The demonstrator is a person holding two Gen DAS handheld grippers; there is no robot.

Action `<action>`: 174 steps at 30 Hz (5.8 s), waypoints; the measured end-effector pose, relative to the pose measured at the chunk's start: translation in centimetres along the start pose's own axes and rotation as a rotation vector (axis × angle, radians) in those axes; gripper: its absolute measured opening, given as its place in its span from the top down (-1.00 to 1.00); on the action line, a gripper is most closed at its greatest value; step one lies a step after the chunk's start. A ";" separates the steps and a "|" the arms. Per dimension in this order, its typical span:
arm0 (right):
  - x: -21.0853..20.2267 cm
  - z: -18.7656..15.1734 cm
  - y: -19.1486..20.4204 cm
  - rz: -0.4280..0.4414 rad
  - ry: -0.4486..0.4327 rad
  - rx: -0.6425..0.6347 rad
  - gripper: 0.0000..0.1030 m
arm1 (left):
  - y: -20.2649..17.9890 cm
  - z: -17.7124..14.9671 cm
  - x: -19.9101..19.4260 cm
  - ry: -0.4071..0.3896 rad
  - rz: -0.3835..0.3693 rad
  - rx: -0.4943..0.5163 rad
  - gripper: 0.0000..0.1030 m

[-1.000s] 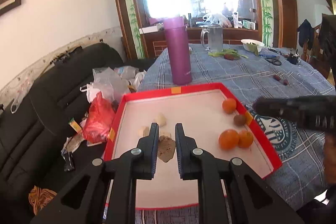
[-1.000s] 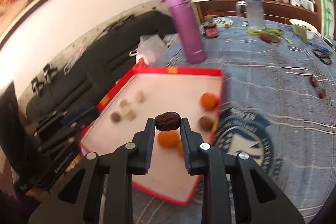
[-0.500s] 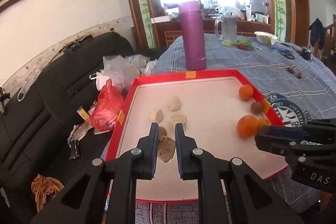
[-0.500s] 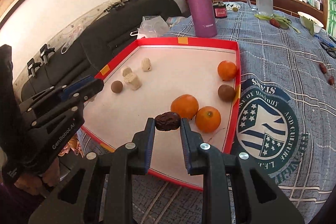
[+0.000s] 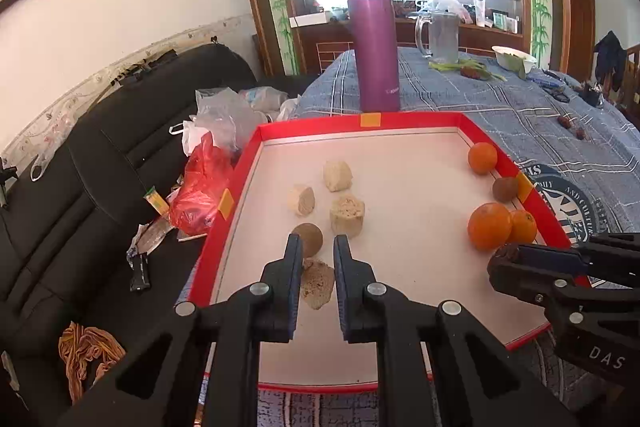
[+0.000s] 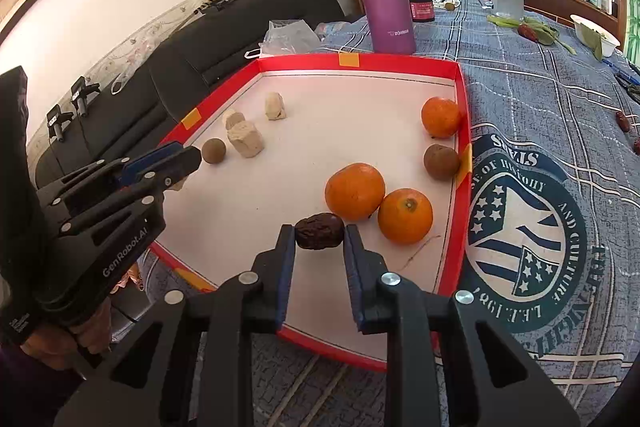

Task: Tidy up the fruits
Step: 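Lower the yam slice and date into the tray and open both tools, then move both open tools back to the red dates on the table, then grasp a red date with the right tool while the left tool grasps another date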

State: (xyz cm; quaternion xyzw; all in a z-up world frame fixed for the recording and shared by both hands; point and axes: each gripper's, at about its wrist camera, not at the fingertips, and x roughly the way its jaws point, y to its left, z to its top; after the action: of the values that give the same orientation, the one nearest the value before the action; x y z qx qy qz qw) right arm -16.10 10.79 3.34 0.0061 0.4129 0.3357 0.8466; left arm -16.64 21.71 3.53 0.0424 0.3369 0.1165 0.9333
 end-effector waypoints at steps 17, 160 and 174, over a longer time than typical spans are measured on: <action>1.6 0.6 -0.1 -0.009 0.014 0.006 0.48 | -0.1 0.0 1.4 0.041 0.008 0.005 0.72; -10.4 4.9 -38.9 -0.481 -0.238 0.621 0.62 | -36.0 15.3 13.3 0.155 -0.275 0.245 -0.27; -9.6 5.3 -38.8 -0.441 -0.222 0.615 0.62 | -37.2 15.5 15.3 0.183 -0.380 0.206 0.70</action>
State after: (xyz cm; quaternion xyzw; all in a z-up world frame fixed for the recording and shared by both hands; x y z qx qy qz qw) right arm 5.37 -23.35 2.35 0.2068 0.3914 0.0038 0.8966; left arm 11.69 -10.57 0.12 0.0626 0.4321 -0.0929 0.8948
